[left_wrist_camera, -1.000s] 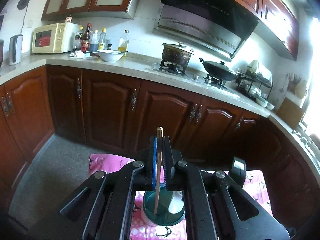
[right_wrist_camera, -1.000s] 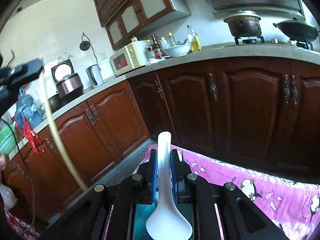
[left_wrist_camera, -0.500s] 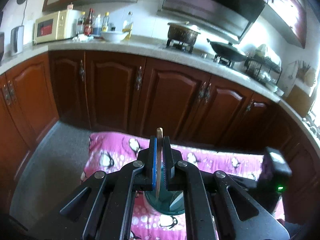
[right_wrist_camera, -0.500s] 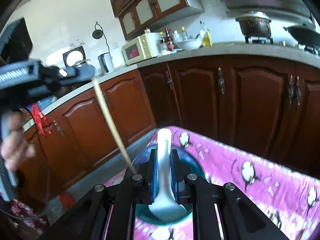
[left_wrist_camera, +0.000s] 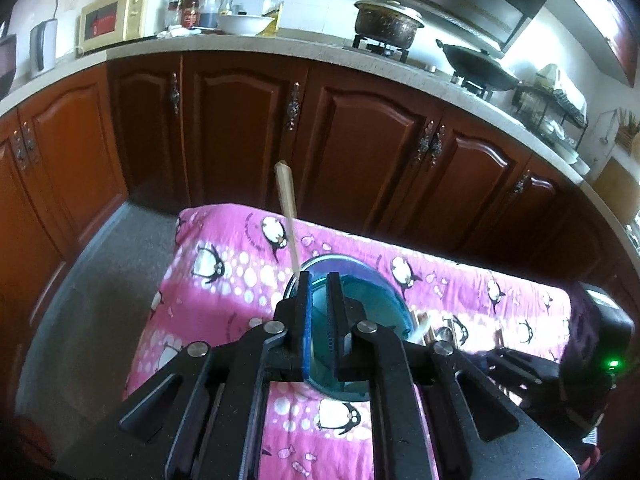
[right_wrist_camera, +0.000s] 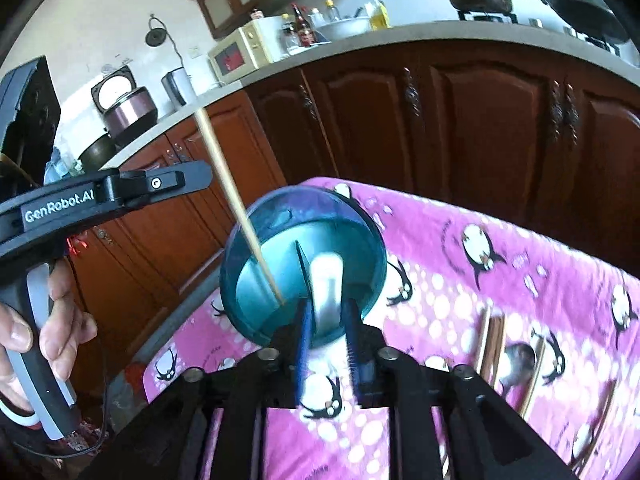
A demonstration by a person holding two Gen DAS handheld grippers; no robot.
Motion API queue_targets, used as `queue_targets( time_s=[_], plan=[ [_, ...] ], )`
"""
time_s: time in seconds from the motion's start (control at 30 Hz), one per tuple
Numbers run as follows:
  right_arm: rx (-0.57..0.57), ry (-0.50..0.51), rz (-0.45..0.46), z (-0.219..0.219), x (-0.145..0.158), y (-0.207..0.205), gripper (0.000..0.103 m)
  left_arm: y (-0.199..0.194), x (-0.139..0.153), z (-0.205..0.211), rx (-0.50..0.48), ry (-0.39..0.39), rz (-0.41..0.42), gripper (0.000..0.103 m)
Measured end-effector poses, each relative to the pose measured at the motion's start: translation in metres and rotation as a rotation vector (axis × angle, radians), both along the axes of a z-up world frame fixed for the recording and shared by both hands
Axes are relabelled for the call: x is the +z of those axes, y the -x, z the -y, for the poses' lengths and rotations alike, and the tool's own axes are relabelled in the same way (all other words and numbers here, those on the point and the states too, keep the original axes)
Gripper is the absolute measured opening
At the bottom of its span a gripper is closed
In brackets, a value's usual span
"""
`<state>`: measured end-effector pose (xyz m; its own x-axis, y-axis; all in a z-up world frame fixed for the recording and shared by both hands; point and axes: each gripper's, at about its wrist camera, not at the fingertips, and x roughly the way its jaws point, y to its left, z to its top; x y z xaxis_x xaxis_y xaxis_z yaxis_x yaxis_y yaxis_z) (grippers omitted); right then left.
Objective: Organize utensils
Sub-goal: 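Lift chopstick and white spoon and drop both into the utensil holder, then move both tools back over the utensils and lower toward the chopsticks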
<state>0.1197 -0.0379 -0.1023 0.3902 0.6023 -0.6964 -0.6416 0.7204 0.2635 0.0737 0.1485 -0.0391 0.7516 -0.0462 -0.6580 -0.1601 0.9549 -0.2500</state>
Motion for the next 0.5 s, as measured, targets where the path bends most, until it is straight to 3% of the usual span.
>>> queue_targets(
  time_s=[0.03,0.23,0.5],
  plan=[
    [-0.007,-0.009,0.004,0.002,0.002,0.002,0.044,0.001,-0.001,-0.001,0.004,0.003,-0.002,0.017],
    [-0.032,-0.024,0.018,0.015,0.011,0.013,0.045,0.016,-0.003,0.0,0.019,0.018,0.009,0.04],
    [-0.106,0.0,0.052,0.032,0.025,0.03,0.047,0.032,-0.007,0.023,0.008,-0.016,0.01,0.042]
  ],
)
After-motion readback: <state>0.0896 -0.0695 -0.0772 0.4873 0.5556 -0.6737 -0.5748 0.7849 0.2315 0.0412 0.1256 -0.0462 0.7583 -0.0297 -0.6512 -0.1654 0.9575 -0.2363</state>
